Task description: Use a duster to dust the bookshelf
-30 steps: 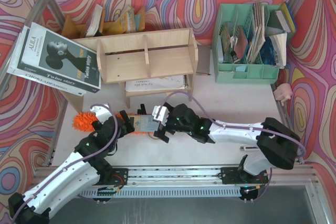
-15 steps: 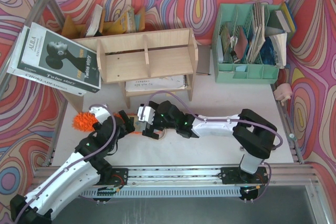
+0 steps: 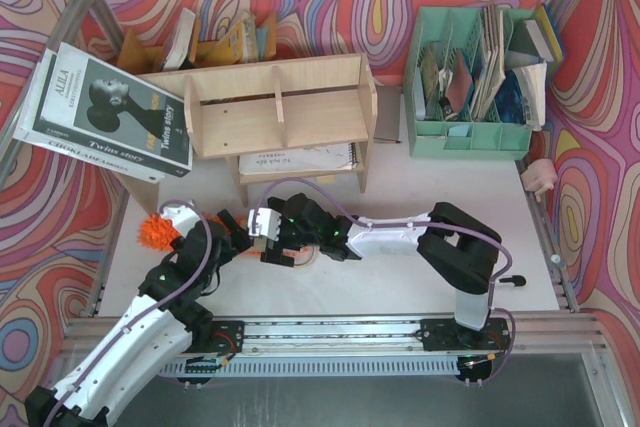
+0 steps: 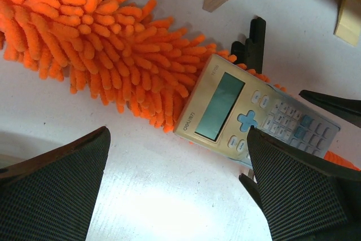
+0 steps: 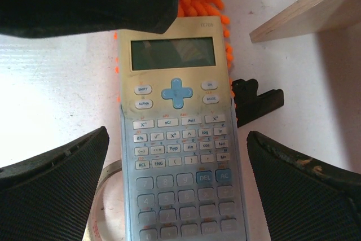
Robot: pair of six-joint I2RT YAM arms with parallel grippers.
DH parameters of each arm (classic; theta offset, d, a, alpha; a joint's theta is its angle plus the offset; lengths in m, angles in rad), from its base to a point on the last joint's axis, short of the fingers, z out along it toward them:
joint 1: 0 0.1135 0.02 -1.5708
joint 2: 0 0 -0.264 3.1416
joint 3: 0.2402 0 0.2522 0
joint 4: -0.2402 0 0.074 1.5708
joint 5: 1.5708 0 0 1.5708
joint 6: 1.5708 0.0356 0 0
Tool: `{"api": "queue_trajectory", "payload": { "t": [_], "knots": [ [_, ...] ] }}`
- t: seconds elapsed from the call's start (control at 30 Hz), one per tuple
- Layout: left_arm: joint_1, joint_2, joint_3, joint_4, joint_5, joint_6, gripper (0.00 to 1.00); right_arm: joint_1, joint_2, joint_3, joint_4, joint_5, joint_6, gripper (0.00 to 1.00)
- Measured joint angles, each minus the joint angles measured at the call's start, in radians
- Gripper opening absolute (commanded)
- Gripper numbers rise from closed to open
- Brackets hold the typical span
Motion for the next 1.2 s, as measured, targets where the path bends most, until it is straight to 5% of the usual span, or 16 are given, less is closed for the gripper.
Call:
{"api": "queue_trajectory", "payload": {
  "t": [0.67,1.07,1.2],
  "knots": [
    [0.037,0.021,-0.013,0.008,0.037,0.0,0.98,0.0,0.091,0.055,-0.029,0.036,-0.043,0.96],
    [0.046,-0.033,-0.014,-0.026,0.024,0.0,0.98,0.0,0.112,0.087,-0.057,0.047,-0.054,0.63],
    [0.046,-0.034,-0.015,-0.033,0.021,0.0,0.98,0.0,0.117,0.101,-0.071,0.047,-0.056,0.59]
  ]
}}
